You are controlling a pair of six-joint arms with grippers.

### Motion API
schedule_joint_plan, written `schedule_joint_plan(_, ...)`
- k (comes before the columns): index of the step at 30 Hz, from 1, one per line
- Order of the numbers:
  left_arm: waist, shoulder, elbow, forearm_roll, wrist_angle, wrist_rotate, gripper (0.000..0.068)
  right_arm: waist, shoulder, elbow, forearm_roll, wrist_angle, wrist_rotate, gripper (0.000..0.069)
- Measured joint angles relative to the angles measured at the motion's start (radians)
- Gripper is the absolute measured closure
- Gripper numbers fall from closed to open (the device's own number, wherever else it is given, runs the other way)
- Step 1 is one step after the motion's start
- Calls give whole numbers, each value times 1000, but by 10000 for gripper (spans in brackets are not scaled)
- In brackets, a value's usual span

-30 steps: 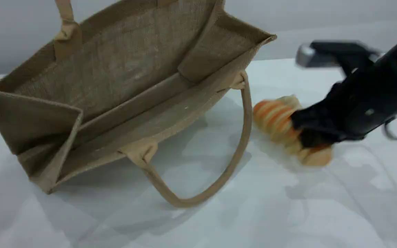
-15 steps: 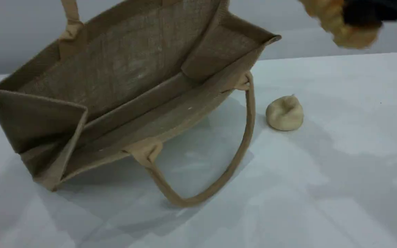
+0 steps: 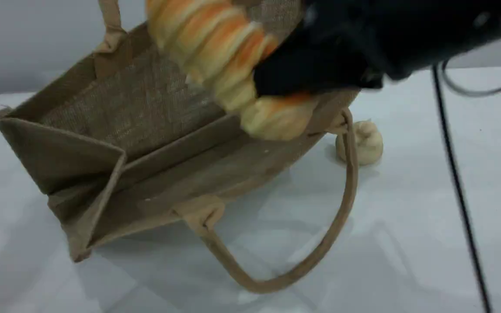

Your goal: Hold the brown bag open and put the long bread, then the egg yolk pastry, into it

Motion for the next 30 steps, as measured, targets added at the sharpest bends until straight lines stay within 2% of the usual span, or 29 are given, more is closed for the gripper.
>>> schedule_joint_plan(4,0,0,0,-10,0,0,596,42,70,-30,22,-115,0,594)
schedule_joint_plan(13,0,0,0,-10,-1,0,596,43,219,-164,20,-189,0,601)
schedule_joint_plan(18,-24,0,0,-4,-2,0,596,43,289,-244,20,-245,0,603)
schedule_joint_plan(23,-30,0,0,-5,-2,12,596,43,333,-287,-25,-235,0,594)
schedule_joint_plan(26,-30,0,0,-5,-2,12,596,43,332,-287,-36,-240,-8,524)
schedule_joint_plan(30,-30,0,0,-6,0,12,596,43,329,-287,-36,-243,-34,318)
